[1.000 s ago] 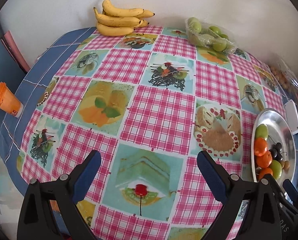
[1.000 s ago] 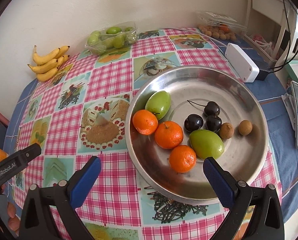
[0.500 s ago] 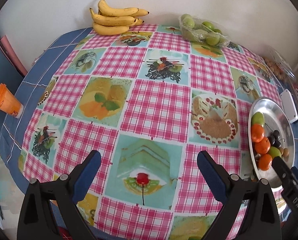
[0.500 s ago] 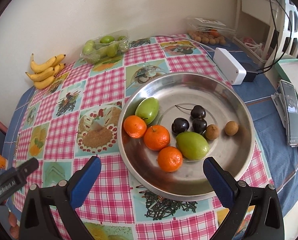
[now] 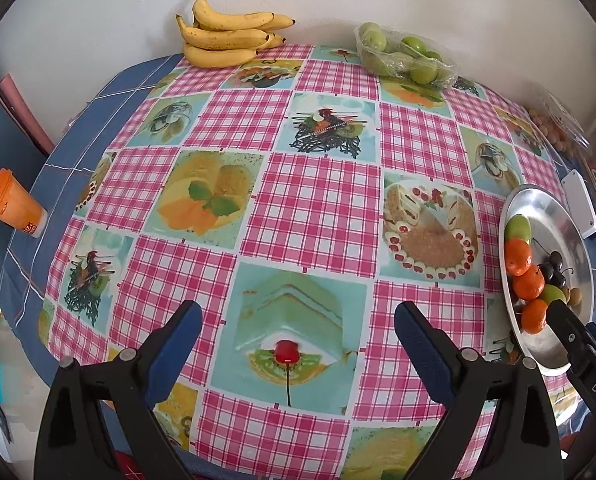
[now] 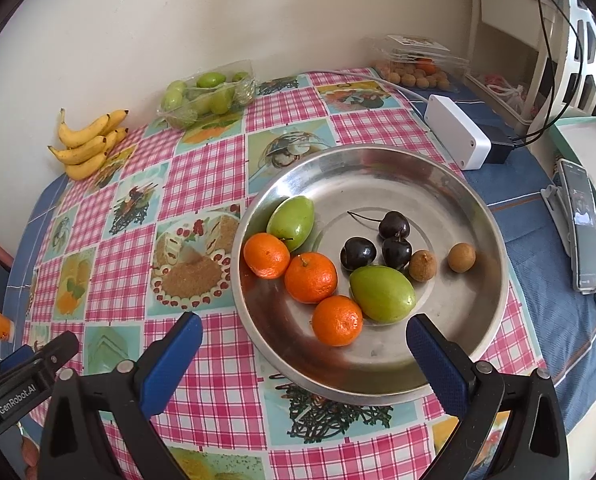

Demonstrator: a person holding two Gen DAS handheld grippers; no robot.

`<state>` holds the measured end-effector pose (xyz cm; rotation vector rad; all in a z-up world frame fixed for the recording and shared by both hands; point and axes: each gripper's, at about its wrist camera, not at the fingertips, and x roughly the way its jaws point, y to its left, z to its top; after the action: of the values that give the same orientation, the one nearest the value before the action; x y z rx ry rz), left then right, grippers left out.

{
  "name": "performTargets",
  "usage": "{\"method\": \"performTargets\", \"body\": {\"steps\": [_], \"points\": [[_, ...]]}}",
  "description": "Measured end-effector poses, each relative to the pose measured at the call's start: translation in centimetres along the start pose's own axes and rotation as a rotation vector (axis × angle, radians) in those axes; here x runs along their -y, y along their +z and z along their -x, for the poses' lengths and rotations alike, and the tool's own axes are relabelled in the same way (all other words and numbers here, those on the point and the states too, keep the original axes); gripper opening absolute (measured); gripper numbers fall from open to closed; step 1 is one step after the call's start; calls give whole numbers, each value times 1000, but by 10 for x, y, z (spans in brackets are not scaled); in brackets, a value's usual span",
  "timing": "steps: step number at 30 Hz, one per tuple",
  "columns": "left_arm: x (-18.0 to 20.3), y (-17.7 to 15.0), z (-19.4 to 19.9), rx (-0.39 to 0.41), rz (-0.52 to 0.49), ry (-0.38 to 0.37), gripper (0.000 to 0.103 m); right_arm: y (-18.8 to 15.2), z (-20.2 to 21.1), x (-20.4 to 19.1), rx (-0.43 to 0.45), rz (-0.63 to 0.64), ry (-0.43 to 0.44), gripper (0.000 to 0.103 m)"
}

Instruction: Organize fruits

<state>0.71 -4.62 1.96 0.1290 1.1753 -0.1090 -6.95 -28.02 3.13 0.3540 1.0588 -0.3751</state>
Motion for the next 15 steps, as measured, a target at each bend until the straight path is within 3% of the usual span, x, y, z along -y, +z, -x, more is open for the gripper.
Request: {"method": "performTargets", "body": {"steps": [15], "points": [[4,0,-2,-3,-15,-7,97,-1,-3,-3,-13,11,5,103]]}}
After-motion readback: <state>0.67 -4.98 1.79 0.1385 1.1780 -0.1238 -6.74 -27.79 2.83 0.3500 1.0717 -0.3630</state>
